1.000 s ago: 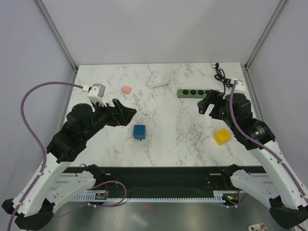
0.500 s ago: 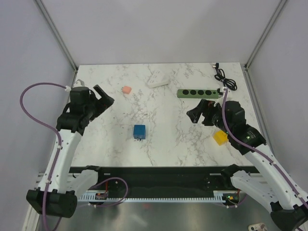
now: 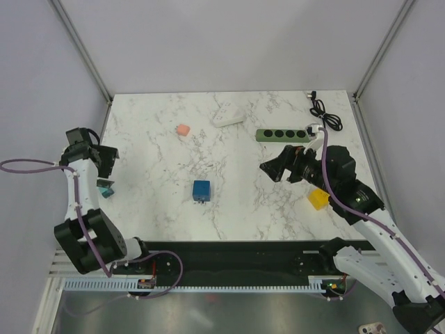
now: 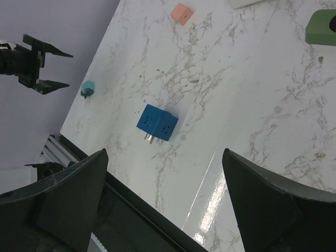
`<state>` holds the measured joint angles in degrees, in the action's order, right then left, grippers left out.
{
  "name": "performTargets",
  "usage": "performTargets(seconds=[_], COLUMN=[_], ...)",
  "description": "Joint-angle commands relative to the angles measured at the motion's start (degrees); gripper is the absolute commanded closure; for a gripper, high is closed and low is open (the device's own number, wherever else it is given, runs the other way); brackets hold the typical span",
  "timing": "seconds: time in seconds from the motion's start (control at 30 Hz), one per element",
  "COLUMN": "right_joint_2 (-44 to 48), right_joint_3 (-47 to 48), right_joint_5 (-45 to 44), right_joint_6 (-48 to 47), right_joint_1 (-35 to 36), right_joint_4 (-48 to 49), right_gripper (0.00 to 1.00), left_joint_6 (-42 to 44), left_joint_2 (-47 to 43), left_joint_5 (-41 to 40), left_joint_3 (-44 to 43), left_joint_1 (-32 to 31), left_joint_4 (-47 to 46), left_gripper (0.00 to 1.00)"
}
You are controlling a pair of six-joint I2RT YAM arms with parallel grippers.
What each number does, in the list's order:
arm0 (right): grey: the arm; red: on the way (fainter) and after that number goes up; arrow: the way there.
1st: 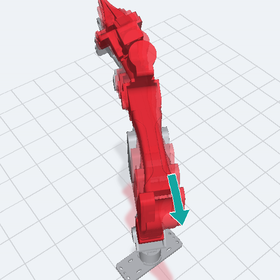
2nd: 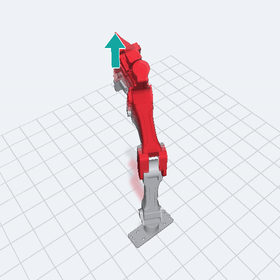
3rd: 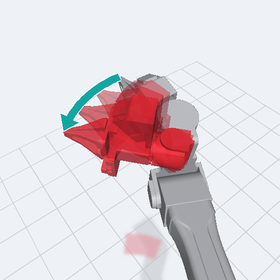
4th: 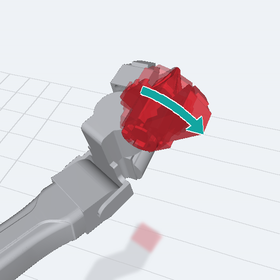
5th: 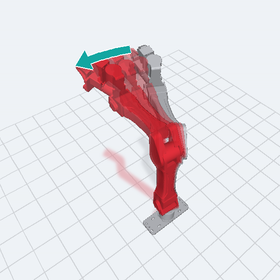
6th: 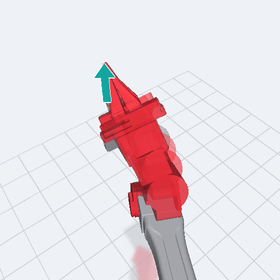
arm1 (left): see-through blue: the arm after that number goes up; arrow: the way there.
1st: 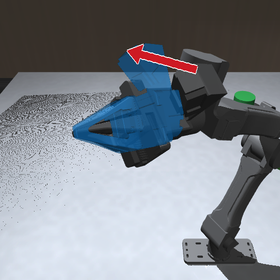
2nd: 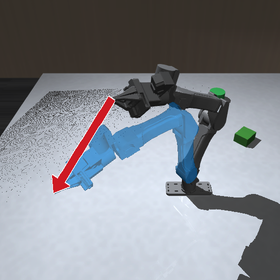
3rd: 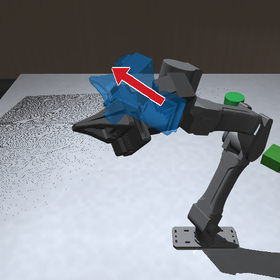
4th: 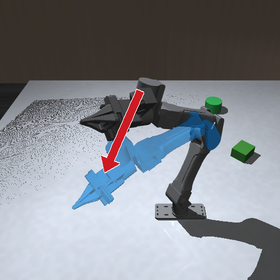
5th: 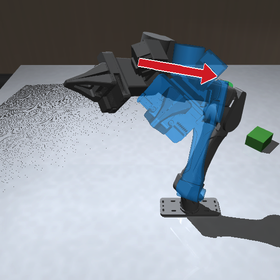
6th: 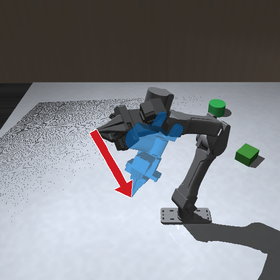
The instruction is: Insert the plug
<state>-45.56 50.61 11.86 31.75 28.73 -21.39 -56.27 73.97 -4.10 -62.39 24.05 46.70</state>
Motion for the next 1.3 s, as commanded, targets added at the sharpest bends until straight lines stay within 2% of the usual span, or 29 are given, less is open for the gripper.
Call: performTargets(seconds=[0.0, 0.17, 0.23, 0.3, 0.43, 0.57, 0.67, 0.83, 1.1, 1.27], right_joint_2=[-1.0, -1.2, -1.5, -1.9, -2.6, -2.8, -2.4, -2.2, -3.5, -3.8], right_joint_3=[2.6, 2.9, 3.1, 3.3, 4.1, 5.5, 6.0, 5.8, 6.3, 6.2], right_joint_5=[2.2, 1.4, 1.8, 2.3, 3.7, 4.1, 4.2, 3.1, 3.4, 3.4], right_joint_6=[0.1, 1.7, 3.0, 4.0, 3.8, 3.1, 3.1, 3.7, 3.4, 3.0], right_joint_1=[0.2, 0.2, 0.1, 0.2, 0.2, 0.2, 0.2, 0.2, 0.2, 0.3], right_joint_4=[2.1, 2.7, 2.9, 3.4, 3.7, 3.2, 3.2, 2.9, 2.8, 2.7], right_gripper=[0.02, 0.02, 0.02, 0.02, 0.02, 0.02, 0.02, 0.02, 0.02, 0.02], left_joint_6=[-5.9, -7.4, -6.8, -7.2, -10.5, -14.2, -16.9, -18.1, -17.6, -15.4], left_joint_2=[4.7, 9.9, 12.1, 13.0, 14.4, 15.9, 17.0, 19.8, 27.0, 31.1], left_joint_5=[-0.5, -2.2, -1.3, -3.2, -5.9, -7.9, -13.3, -16.1, -14.3, -11.0], left_joint_3=[-0.4, -1.6, -2.2, -2.3, -0.9, -0.8, -1.7, -3.7, -6.0, -7.0], left_joint_1=[5.1, 8.2, 8.5, 8.6, 8.6, 8.5, 8.6, 8.6, 8.1, 7.3], left_joint_4=[1.4, 1.1, 0.4, 0.4, 0.3, 0.1, 0.3, 0.2, -0.5, -0.6], left_gripper=[0.11, 0.19, 0.31, 0.31, 0.23, 0.24, 0.25, 0.25, 0.26, 0.34])
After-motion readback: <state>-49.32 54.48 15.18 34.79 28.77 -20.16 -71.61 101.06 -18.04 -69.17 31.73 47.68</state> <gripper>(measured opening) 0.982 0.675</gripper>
